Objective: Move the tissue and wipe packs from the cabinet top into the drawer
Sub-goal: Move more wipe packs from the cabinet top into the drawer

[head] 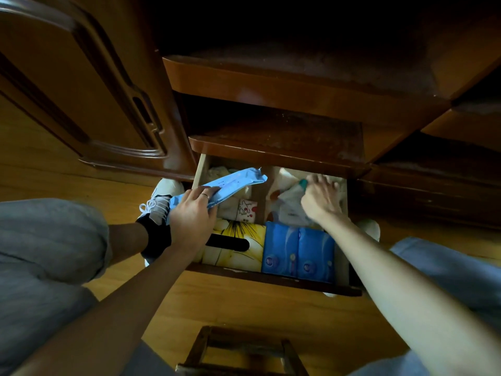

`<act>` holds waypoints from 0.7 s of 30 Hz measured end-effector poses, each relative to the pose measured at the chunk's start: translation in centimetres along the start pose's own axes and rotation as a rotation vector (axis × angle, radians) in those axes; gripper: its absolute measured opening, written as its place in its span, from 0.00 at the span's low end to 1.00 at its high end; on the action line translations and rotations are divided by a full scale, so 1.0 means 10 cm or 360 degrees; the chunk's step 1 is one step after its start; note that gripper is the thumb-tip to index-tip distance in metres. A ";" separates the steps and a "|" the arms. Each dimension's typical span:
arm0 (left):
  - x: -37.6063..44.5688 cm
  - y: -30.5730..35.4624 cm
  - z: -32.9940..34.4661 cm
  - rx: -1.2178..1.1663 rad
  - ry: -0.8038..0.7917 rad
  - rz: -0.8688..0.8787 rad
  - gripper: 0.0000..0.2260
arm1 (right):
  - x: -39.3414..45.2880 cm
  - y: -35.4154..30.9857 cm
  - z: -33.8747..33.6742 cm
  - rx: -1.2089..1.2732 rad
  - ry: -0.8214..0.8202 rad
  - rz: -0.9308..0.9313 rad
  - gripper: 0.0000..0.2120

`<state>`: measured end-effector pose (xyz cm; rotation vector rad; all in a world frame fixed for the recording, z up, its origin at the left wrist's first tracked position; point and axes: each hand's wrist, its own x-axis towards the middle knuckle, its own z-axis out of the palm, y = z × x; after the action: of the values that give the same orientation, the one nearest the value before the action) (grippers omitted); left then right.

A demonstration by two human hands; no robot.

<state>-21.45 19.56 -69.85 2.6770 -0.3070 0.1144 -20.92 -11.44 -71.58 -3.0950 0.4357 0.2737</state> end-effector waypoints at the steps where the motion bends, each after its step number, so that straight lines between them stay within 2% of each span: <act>1: -0.01 0.01 0.00 0.0002 0.0002 0.0016 0.16 | -0.02 0.07 0.00 -0.0035 -0.0001 0.0025 0.18; 4: -0.08 0.05 -0.02 0.0059 0.0035 0.0122 0.17 | -0.13 0.11 0.12 -0.0356 -0.0215 -0.0208 0.17; 6: -0.11 0.05 -0.03 0.0107 0.0029 0.0172 0.18 | -0.18 0.08 0.24 -0.0431 -0.0310 -0.0344 0.18; 10: -0.13 0.03 -0.03 0.0133 0.0050 0.0183 0.18 | -0.14 0.04 0.35 -0.0001 -0.0395 -0.0282 0.27; 14: -0.11 0.01 0.00 0.0108 0.0017 0.0183 0.18 | -0.06 0.05 0.29 0.0168 -0.0679 -0.0411 0.43; 16: -0.08 0.01 0.01 0.0094 -0.0020 0.0163 0.18 | -0.03 0.10 0.26 0.0243 -0.0870 -0.0379 0.49; 17: -0.07 0.01 0.02 0.0089 -0.0038 0.0154 0.18 | -0.02 0.13 0.25 0.0296 -0.0965 -0.0367 0.49; 19: -0.05 0.04 0.03 0.0079 -0.0047 0.0139 0.18 | -0.02 0.18 0.25 0.0399 -0.1059 -0.0380 0.45; 21: -0.05 0.05 0.02 0.0052 -0.0059 0.0111 0.18 | -0.03 0.22 0.23 0.0370 -0.0896 -0.0410 0.38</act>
<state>-22.00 19.13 -69.91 2.7042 -0.4134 0.0917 -22.22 -13.37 -73.80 -2.6404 0.0456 0.9668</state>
